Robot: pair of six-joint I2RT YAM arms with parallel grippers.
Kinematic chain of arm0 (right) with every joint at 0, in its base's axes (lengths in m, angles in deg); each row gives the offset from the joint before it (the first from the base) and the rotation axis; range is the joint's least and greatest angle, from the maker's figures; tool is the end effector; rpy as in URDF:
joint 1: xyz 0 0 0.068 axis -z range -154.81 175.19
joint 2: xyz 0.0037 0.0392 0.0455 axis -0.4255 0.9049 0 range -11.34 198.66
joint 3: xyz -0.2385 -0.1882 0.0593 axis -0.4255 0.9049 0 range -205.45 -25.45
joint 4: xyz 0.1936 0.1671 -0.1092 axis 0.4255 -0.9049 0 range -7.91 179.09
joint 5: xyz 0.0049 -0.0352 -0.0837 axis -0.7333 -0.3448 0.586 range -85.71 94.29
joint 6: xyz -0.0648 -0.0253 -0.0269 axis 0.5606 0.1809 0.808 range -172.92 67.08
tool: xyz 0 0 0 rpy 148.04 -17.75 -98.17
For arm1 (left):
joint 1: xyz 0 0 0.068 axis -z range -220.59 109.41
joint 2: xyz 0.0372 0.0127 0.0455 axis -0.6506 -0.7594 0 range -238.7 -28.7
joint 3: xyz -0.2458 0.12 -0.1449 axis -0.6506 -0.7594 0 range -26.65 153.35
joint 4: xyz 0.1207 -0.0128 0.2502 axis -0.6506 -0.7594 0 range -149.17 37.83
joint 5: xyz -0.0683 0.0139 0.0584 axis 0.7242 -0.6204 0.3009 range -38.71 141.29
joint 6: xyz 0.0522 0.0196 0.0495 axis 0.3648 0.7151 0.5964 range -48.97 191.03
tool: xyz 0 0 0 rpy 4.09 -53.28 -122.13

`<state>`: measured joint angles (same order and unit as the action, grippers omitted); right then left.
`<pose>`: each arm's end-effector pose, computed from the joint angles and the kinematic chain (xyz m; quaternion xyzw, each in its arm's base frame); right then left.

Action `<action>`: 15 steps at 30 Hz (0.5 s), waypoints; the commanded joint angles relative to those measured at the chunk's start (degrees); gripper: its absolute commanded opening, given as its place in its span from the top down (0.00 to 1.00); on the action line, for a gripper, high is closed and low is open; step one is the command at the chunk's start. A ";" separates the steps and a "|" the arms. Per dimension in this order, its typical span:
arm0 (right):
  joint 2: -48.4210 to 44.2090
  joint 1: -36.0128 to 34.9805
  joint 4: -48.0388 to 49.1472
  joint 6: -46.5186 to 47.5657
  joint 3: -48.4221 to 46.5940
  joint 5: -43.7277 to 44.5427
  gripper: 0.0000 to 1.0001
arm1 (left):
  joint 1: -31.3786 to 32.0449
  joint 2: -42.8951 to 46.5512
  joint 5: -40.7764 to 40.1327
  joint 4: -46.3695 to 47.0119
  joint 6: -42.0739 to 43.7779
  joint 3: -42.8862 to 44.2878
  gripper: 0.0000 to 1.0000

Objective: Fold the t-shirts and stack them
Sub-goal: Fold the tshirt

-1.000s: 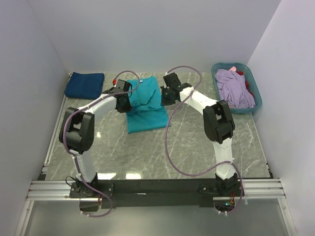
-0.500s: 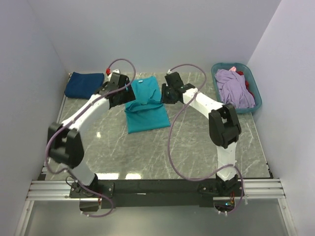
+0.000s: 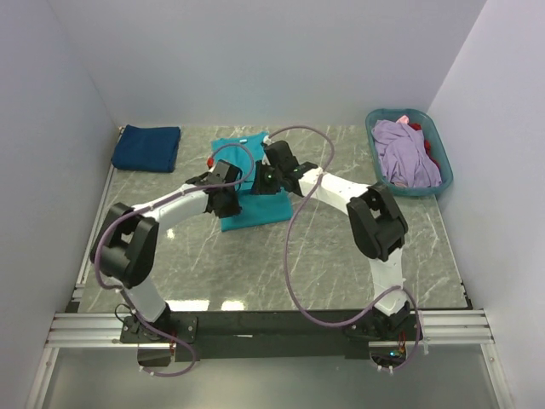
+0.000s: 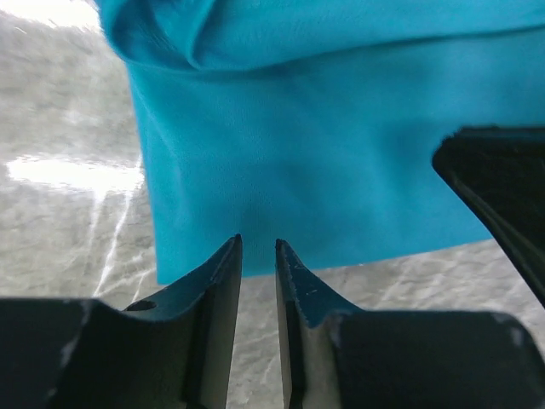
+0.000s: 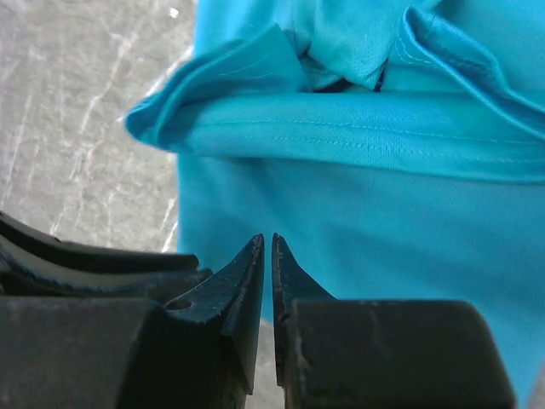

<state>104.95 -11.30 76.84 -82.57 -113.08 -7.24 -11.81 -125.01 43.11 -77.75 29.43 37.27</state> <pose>0.4069 0.3164 0.2222 -0.0956 0.9009 0.3022 0.2966 0.3367 -0.1747 0.2081 -0.1266 0.9506 -0.1025 0.2644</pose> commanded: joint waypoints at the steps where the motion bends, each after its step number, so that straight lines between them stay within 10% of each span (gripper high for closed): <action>1: 4.28 0.54 3.90 -1.64 -2.71 -3.06 0.85 | -0.03 -2.20 2.91 1.94 0.64 2.60 0.72; 15: 15.10 3.88 4.16 -2.96 -15.54 -1.39 0.84 | -0.03 -5.64 6.16 -4.56 2.67 -0.02 0.75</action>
<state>119.46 -9.40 78.85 -84.90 -124.01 -10.19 -11.88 -130.87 47.59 -80.00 30.50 37.49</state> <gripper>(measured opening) 0.153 0.259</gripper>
